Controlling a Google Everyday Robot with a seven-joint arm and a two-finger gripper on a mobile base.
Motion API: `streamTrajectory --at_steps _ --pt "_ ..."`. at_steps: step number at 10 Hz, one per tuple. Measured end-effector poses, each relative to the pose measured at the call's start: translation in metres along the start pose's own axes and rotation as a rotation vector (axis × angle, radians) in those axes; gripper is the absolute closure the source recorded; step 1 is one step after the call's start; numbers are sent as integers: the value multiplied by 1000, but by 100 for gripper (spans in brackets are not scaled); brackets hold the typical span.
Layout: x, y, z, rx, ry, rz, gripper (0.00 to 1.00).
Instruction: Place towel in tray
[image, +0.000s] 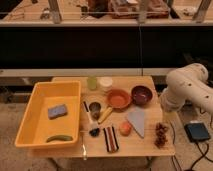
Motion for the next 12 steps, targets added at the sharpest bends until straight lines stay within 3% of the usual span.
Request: streamTrajectory --at_steps 12 --pt "0 1 3 3 -9 -13 35"
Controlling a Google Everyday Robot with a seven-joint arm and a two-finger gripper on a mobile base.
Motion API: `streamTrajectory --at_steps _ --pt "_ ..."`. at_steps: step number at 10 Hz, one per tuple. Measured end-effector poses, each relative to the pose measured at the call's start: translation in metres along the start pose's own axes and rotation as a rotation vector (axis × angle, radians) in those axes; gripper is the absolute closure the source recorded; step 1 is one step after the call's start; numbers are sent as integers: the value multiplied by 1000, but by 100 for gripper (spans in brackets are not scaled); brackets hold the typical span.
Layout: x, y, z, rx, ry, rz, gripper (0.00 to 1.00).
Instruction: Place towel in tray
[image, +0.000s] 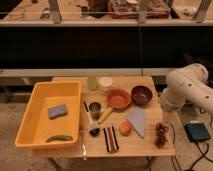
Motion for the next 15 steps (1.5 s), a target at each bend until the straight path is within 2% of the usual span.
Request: streamTrajectory --at_steps 2,4,6,9,11,14,15 --pt "-11 7 12 0 -60 -48 35" --pt "-25 21 50 -2 -186 -112 35" --pt "-32 30 83 -19 -253 -149 35" --pt "-31 31 84 -17 -256 -148 35" --pt "-32 28 90 -7 -278 -168 35" --pt "-38 23 127 16 -325 -245 35" --pt "-40 20 135 17 -328 -264 35"
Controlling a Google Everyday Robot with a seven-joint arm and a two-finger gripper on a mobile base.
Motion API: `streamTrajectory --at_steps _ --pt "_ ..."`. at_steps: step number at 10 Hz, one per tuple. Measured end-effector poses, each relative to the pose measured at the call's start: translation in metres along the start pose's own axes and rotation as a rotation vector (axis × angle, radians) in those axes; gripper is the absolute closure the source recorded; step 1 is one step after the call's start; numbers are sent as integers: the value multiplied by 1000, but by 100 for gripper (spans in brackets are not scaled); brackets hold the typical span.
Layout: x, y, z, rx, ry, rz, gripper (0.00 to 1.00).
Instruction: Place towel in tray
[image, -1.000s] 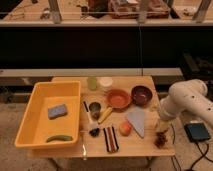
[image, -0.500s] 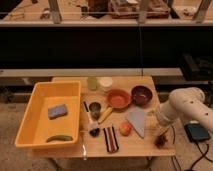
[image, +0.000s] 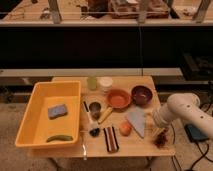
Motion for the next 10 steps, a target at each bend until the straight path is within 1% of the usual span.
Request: streamTrajectory --at_steps 1,4,7,10 --pt "0 -5 6 -4 3 -28 35" --pt "-2 -17 12 -13 9 -82 35" --pt "-4 -22 22 -25 0 -121 35" --pt "-4 -23 36 -51 -7 -153 35"
